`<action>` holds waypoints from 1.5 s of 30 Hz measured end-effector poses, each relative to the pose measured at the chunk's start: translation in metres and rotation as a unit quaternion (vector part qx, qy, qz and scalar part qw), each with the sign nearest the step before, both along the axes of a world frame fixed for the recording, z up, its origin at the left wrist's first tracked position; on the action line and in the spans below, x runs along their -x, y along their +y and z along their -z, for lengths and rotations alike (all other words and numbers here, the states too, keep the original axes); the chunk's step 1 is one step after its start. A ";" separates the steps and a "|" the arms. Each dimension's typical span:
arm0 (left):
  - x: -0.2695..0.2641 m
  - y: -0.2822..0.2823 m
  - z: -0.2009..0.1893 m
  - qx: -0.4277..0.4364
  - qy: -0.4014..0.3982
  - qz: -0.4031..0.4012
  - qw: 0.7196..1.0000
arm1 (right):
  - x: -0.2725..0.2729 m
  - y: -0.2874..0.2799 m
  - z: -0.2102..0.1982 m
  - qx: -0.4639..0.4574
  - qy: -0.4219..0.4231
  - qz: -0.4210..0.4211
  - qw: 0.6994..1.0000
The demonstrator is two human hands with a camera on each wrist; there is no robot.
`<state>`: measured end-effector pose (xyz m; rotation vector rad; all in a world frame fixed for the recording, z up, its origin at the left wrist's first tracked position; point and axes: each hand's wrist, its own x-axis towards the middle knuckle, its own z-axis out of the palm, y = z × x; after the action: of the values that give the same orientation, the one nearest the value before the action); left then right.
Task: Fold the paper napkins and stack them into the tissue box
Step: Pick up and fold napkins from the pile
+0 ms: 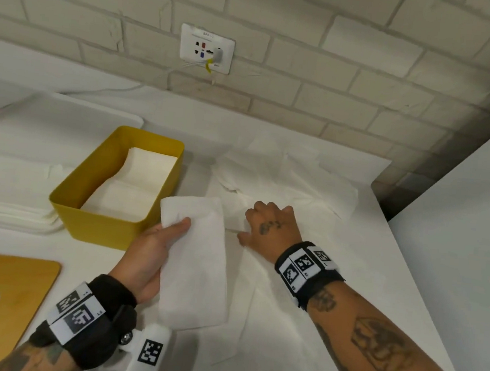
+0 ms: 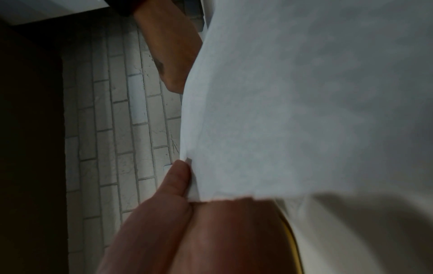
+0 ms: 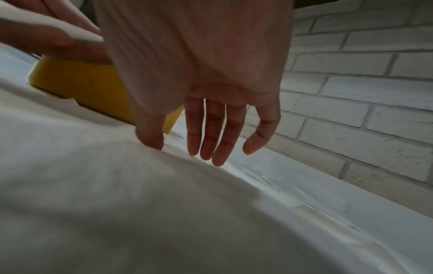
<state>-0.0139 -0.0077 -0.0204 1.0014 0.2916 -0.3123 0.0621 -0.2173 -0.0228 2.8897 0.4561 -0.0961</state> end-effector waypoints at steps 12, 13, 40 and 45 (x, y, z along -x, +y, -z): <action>-0.007 -0.001 0.005 0.004 0.020 -0.009 1.000 | 0.002 -0.029 -0.046 -0.414 0.087 0.094 0.901; -0.008 -0.002 0.005 0.004 0.019 -0.011 1.000 | 0.007 -0.032 -0.055 -0.444 0.090 0.106 0.885; -0.018 -0.045 -0.007 0.035 -0.040 0.087 0.995 | 0.054 -0.008 -0.035 -0.716 0.088 0.185 0.668; -0.021 -0.044 -0.002 0.048 -0.024 0.086 0.995 | 0.055 -0.005 -0.030 -0.688 0.064 0.180 0.700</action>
<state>0.0073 -0.0514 -0.0183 0.9389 0.1447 -0.4541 0.0076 -0.2225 0.0067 4.4647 -0.2221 0.0092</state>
